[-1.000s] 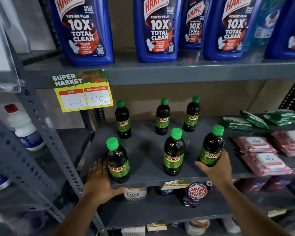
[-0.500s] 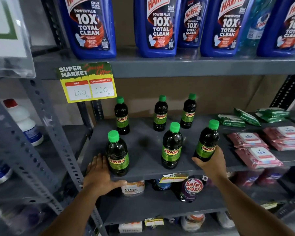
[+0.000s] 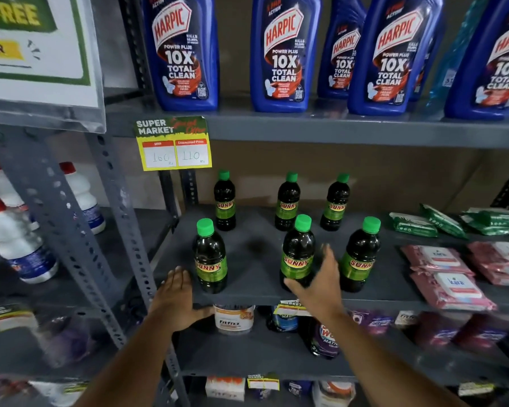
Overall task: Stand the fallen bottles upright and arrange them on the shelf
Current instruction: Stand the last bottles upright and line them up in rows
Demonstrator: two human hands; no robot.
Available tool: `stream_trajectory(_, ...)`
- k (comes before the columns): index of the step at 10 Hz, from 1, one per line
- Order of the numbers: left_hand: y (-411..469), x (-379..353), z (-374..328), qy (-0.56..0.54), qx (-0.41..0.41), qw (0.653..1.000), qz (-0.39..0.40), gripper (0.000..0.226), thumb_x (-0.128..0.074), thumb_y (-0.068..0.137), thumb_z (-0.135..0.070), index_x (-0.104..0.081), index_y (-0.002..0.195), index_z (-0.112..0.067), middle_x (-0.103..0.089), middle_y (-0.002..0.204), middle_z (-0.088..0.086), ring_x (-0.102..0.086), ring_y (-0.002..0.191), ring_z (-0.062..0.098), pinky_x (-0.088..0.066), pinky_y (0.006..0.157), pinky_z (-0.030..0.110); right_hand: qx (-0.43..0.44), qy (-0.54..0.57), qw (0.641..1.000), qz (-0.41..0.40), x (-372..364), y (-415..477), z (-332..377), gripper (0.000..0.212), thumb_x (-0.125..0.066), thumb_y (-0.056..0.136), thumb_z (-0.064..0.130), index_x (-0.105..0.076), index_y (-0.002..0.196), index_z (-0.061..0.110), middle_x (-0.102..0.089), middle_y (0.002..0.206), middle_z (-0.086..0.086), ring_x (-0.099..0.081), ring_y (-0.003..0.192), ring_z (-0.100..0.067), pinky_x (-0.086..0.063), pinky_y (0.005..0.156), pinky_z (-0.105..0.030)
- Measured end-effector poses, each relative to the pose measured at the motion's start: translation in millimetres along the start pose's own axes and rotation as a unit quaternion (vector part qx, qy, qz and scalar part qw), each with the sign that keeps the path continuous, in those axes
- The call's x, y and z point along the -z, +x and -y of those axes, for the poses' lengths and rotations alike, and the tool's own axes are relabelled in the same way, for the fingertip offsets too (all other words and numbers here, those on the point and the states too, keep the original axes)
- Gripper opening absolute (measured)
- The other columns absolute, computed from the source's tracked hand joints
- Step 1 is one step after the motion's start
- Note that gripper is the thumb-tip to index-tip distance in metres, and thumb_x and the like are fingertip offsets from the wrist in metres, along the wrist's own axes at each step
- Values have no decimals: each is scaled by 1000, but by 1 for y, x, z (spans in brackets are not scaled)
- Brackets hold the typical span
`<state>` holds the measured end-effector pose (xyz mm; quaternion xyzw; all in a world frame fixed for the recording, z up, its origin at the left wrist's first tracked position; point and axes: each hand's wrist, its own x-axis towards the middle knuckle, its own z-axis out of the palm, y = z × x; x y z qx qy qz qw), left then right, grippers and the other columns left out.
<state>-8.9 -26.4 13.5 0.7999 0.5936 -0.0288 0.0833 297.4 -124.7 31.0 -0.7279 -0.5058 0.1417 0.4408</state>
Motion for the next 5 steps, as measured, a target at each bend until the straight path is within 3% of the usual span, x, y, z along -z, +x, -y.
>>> stream_trajectory(1,2,4,-1,-5,0,1000,14,127,-52,74,-84,8,153,-4,13,163,16,7,150,30,-7,124,44,-55,45,995,74,-7,14,4,75,-87,62,31,-43,122,19,-58,110,6,-58,111,-19,-42,87,-28)
stream_trajectory(2,3,3,-3,9,5,1000,12,129,-52,73,-85,9,152,-4,13,163,17,7,150,31,-7,124,44,-49,52,993,96,-12,14,5,74,-87,62,32,-46,122,22,-60,109,7,-57,101,-13,-41,83,-26)
stream_trajectory(5,1,-1,-4,5,17,1000,16,143,-56,59,-91,12,152,-6,17,162,15,10,150,30,-6,123,45,-37,88,991,93,-16,9,8,80,-86,61,38,-42,126,26,-59,114,9,-58,112,-15,-42,87,-28)
